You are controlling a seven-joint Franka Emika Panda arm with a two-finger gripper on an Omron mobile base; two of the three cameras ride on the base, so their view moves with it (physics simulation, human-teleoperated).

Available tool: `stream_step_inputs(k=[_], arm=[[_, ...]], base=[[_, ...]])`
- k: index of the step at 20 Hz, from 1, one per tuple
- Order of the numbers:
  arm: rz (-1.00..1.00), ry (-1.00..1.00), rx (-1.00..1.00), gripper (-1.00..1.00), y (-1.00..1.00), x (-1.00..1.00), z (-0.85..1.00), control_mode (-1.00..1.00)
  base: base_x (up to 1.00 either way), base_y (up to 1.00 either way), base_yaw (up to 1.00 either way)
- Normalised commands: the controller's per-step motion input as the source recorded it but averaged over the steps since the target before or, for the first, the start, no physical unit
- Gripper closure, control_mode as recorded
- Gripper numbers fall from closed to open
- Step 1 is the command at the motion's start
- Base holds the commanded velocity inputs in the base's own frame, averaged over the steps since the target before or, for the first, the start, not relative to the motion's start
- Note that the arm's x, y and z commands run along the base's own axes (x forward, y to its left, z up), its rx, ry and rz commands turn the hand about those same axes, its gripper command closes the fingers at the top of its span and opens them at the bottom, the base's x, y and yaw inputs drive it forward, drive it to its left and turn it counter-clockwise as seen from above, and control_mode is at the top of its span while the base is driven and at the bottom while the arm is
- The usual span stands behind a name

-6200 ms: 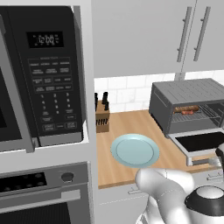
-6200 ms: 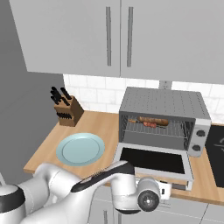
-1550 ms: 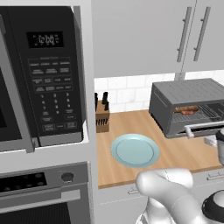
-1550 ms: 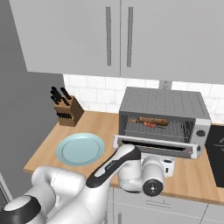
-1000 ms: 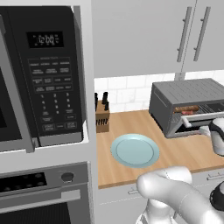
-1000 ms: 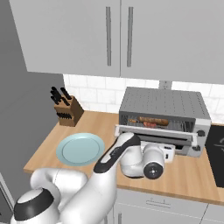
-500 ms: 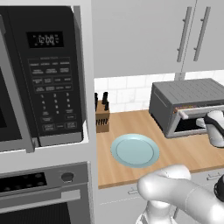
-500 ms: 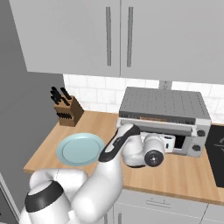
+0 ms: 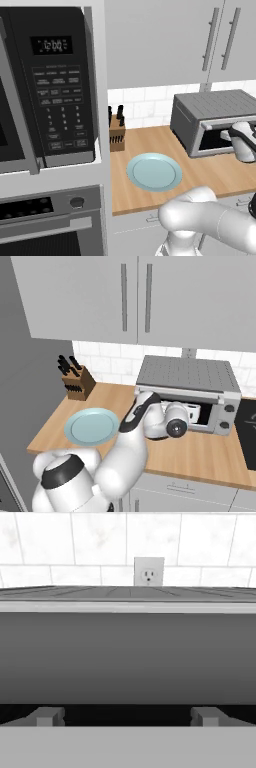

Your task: Pick up the kebab skewer and baguette bread, and place them inside the toaster oven. Close the toaster oven door and start by setting the timer.

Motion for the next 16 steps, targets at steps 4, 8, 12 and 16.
stream_step_inputs(k=[4, 8, 12, 16], arm=[[0.0, 0.0, 0.0, -1.0, 0.0, 0.29, 0.0, -1.0], [0.0, 0.0, 0.0, -1.0, 0.0, 0.21, 0.0, -1.0], [0.0, 0.0, 0.0, -1.0, 0.0, 0.0, 0.0, -1.0], [0.0, 0.0, 0.0, -1.0, -0.02, -0.2, 0.0, -1.0]], base=[[0.0, 0.0, 0.0], [0.0, 0.0, 0.0], [0.0, 0.0, 0.0], [0.0, 0.0, 0.0]])
